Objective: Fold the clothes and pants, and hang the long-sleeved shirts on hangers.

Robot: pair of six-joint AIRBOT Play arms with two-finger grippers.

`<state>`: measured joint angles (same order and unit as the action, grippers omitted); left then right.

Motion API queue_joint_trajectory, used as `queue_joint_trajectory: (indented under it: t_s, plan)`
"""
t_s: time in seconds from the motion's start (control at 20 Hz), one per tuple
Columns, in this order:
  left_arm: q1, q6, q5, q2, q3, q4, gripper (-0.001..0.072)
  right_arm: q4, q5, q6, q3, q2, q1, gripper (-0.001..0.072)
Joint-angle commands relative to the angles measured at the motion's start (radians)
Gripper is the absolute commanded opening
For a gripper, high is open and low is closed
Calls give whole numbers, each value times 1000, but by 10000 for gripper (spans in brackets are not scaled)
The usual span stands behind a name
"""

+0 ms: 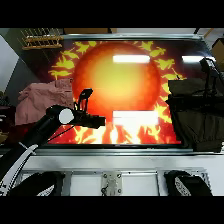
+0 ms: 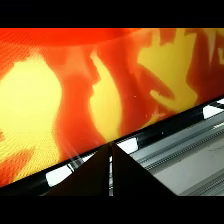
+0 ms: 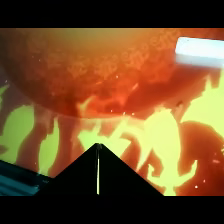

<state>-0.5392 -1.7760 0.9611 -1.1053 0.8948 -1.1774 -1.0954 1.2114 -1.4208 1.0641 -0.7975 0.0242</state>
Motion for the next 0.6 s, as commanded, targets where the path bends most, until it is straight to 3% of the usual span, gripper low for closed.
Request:
queue_joint_trajectory:
  t_s: [0.0, 0.5, 0.55]
  plan:
    - [1, -1, 0, 0, 0, 0, 8, 0, 0, 0, 0, -1, -1, 24]
    - [1, 1, -61, -1, 0, -8, 29, 0, 0, 0, 0, -1, -1, 24]
    - [7, 45, -77, 0, 3, -33, 394, 0, 0, 0, 0, -1, -1, 24]
